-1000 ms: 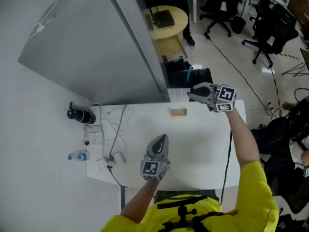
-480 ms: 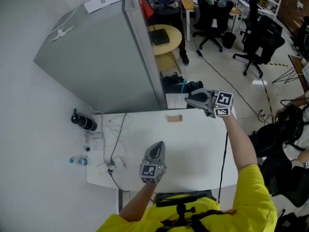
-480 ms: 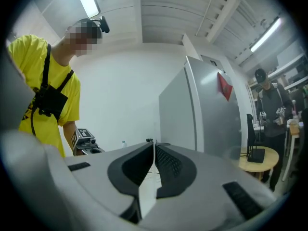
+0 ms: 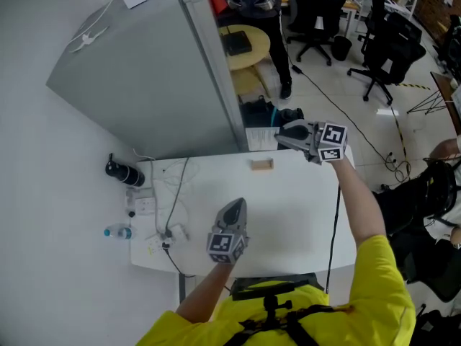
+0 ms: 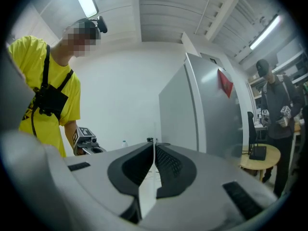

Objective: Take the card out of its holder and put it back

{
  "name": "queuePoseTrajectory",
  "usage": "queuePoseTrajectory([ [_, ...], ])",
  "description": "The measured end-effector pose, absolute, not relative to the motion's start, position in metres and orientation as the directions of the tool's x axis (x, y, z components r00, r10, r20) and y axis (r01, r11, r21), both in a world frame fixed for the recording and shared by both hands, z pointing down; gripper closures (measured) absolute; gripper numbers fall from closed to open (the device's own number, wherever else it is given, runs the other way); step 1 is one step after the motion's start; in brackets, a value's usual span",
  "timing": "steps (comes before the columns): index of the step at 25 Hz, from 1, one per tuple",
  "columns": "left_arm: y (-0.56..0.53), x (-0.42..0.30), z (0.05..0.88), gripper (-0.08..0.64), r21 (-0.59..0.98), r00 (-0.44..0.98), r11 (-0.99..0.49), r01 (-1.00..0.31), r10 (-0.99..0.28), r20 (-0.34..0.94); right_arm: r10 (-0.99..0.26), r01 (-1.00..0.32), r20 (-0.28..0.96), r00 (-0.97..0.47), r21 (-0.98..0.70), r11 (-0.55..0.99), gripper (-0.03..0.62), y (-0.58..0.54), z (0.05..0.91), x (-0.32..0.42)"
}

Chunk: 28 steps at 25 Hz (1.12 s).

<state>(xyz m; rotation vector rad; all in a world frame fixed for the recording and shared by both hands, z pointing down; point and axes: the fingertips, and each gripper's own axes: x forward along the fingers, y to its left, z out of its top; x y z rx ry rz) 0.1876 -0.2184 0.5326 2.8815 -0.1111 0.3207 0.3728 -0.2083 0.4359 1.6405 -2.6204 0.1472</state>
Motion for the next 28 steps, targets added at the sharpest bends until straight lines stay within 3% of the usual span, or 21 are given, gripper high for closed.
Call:
queuePoseTrajectory([
  [7,-0.225,0.191,0.547,0.555,0.227,0.964,-0.968,-0.111,-0.049,0.263,-0.885,-0.891,0.105,-0.453,-0.095,0.445,0.575,-0.219,0.469,0.38],
  [21,-0.248,0.214,0.636,0.556,0.276,0.93,-0.945,-0.177,-0.069,0.361,-0.852,-0.859,0.157,-0.499,-0.215,0.464,0.575,-0.239,0.629,0.406],
  [28,-0.244,0.212,0.658,0.556,0.29,0.92,-0.94,-0.18,-0.056,0.389,-0.847,-0.847,0.129,-0.516,-0.226,0.481,0.575,-0.247,0.656,0.409],
])
